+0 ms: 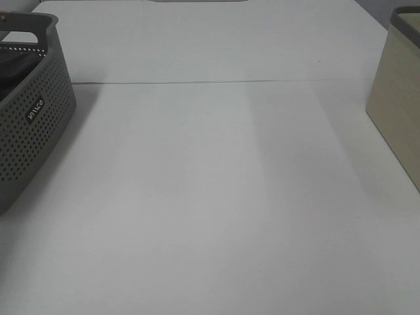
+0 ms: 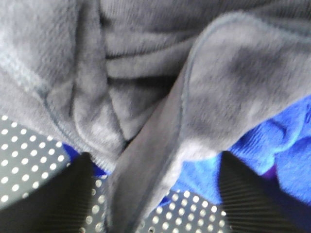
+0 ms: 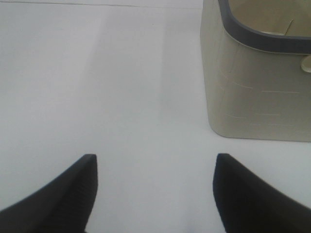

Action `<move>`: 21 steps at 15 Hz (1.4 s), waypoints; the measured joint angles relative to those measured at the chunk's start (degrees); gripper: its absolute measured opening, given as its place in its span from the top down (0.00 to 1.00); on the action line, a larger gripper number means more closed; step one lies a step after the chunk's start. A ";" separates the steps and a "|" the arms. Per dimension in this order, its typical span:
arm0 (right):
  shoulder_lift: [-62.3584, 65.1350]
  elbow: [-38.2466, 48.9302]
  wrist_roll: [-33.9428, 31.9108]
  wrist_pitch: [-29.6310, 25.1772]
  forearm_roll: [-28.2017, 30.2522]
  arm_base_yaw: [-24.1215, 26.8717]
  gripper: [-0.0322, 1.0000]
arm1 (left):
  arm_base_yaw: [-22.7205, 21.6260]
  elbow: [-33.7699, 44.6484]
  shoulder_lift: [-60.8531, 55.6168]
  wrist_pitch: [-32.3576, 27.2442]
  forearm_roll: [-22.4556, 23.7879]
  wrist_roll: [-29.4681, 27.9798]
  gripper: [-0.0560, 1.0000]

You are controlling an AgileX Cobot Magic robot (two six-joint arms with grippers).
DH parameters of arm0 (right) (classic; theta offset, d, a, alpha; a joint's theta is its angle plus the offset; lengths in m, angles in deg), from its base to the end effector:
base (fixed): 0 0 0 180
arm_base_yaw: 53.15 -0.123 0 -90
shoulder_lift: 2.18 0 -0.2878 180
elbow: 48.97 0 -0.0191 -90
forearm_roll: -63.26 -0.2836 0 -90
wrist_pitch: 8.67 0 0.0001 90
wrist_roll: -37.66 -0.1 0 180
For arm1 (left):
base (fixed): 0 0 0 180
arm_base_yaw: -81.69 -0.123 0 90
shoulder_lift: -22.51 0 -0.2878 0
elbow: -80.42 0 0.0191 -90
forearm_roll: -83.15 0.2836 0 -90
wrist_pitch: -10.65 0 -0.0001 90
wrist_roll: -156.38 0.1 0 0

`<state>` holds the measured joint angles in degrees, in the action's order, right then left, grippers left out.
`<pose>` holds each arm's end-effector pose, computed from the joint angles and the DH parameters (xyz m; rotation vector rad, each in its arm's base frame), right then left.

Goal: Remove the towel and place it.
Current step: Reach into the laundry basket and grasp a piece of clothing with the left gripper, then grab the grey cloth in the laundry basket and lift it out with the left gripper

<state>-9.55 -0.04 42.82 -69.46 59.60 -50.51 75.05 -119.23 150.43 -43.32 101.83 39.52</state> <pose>0.0290 0.0042 0.2877 -0.0479 2.0414 -0.0087 0.4777 0.0817 0.1881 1.6115 2.5203 0.6290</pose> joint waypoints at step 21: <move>0.00 0.00 0.00 0.00 0.00 0.00 0.33 | 0.00 0.00 -1.43 -0.06 0.46 -1.26 0.95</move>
<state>-9.55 -0.04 42.82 -69.46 59.60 -50.51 75.05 -119.23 149.00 -43.38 102.29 38.26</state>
